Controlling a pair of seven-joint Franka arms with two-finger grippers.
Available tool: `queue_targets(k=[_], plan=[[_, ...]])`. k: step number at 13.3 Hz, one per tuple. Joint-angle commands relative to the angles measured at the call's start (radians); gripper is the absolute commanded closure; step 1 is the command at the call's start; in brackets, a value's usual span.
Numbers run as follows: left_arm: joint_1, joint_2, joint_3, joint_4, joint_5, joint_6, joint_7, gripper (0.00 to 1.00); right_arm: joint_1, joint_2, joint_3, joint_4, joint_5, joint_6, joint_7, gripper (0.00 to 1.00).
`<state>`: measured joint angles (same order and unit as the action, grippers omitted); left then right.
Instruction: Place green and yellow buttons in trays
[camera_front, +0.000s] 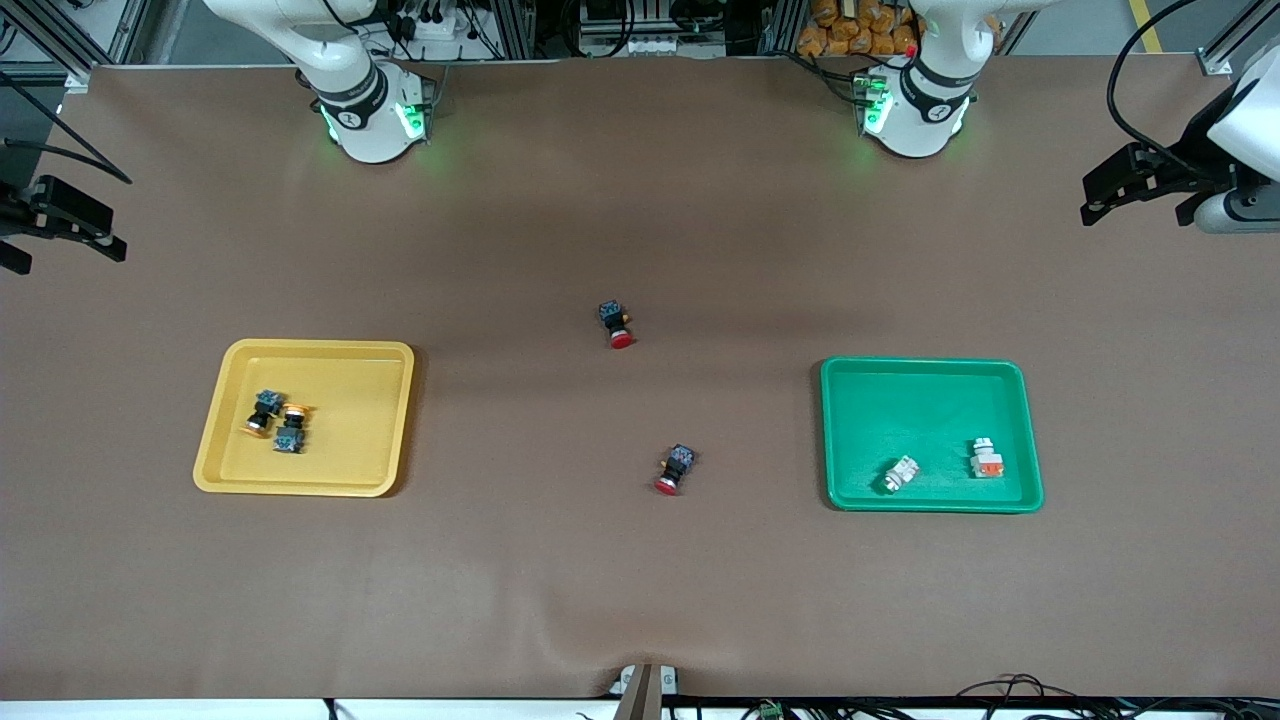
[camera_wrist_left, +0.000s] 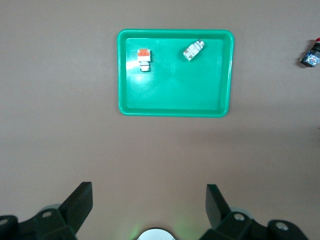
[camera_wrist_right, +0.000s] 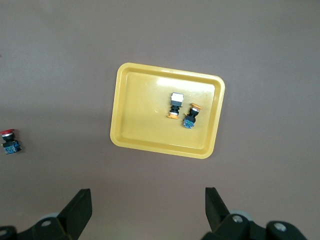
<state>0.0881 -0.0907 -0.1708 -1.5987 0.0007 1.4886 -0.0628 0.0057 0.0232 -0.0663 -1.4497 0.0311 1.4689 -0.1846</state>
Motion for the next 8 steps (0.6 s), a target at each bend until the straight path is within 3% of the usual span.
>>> queue_targets(k=[1, 8], plan=[[0.007, -0.004, -0.010, 0.011, -0.007, -0.021, 0.008, 0.00, -0.004, -0.016, -0.001, -0.001, 0.016, -0.002, -0.013, 0.00], [0.007, -0.008, -0.013, 0.009, -0.001, -0.022, 0.009, 0.00, -0.006, -0.014, 0.002, -0.001, 0.016, -0.002, -0.015, 0.00]])
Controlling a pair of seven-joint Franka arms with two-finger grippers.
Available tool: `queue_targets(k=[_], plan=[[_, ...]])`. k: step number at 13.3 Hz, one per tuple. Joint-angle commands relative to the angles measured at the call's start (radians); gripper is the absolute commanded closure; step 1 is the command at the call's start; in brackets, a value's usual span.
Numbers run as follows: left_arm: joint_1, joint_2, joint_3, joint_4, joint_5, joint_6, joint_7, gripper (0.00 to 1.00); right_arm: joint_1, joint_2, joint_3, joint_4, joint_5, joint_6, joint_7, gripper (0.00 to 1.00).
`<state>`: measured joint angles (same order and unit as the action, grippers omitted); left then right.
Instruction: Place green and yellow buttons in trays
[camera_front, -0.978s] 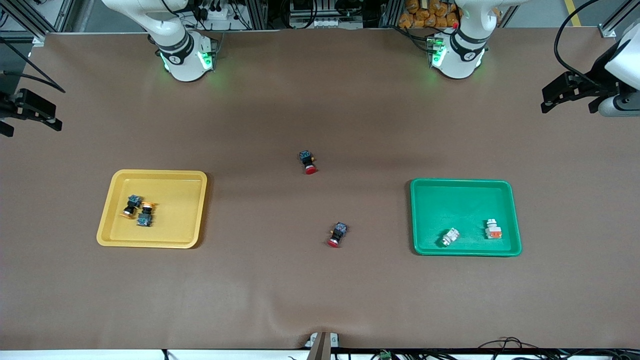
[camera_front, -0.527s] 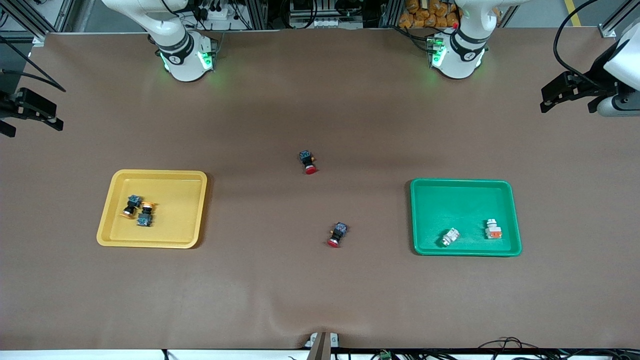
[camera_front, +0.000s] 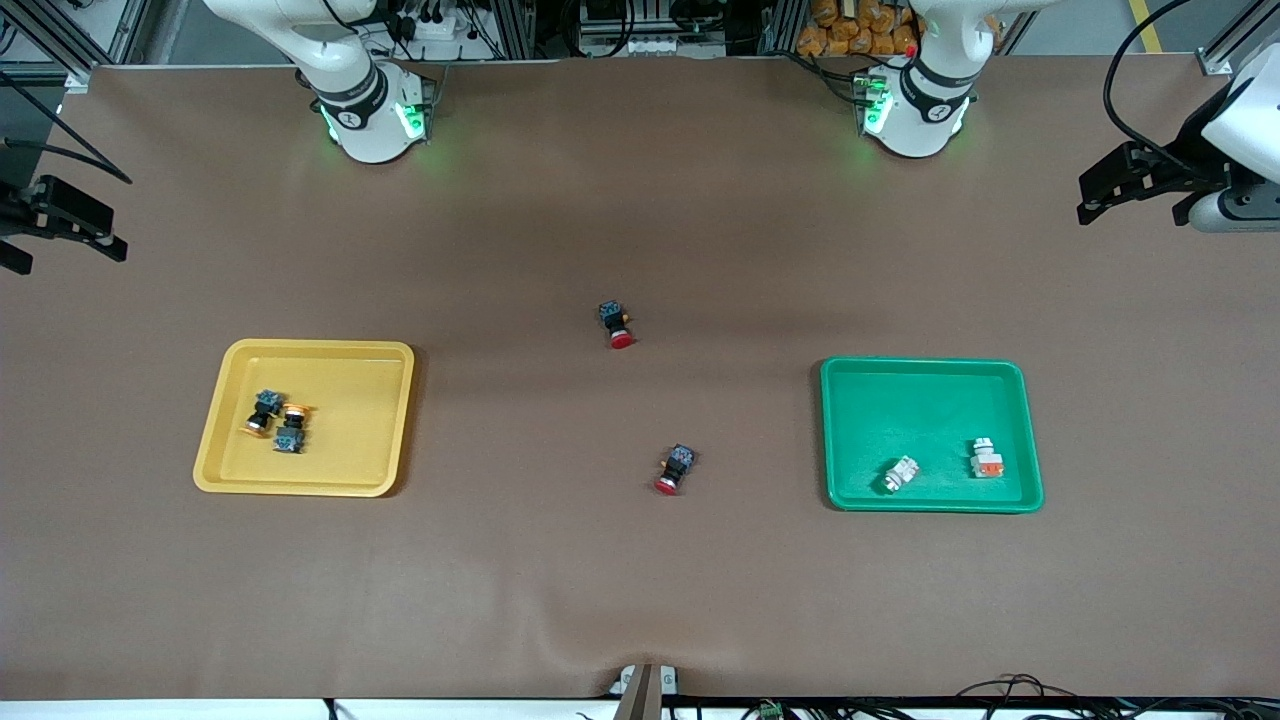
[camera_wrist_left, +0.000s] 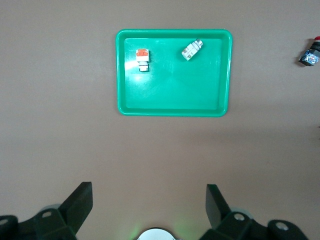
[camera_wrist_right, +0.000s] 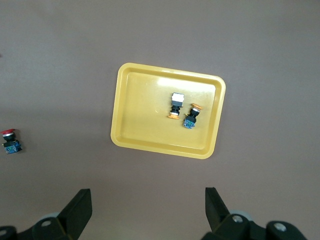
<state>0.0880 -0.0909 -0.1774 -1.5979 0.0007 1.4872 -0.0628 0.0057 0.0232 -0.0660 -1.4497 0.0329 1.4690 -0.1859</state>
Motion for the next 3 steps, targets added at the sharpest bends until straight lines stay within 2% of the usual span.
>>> queue_targets(k=[1, 3], plan=[[0.007, -0.004, -0.007, 0.013, 0.001, -0.021, 0.009, 0.00, -0.006, -0.014, 0.002, -0.001, 0.016, -0.003, -0.013, 0.00], [0.006, -0.001, -0.007, 0.016, 0.001, -0.019, 0.008, 0.00, -0.006, -0.014, 0.002, -0.001, 0.016, -0.004, -0.012, 0.00]])
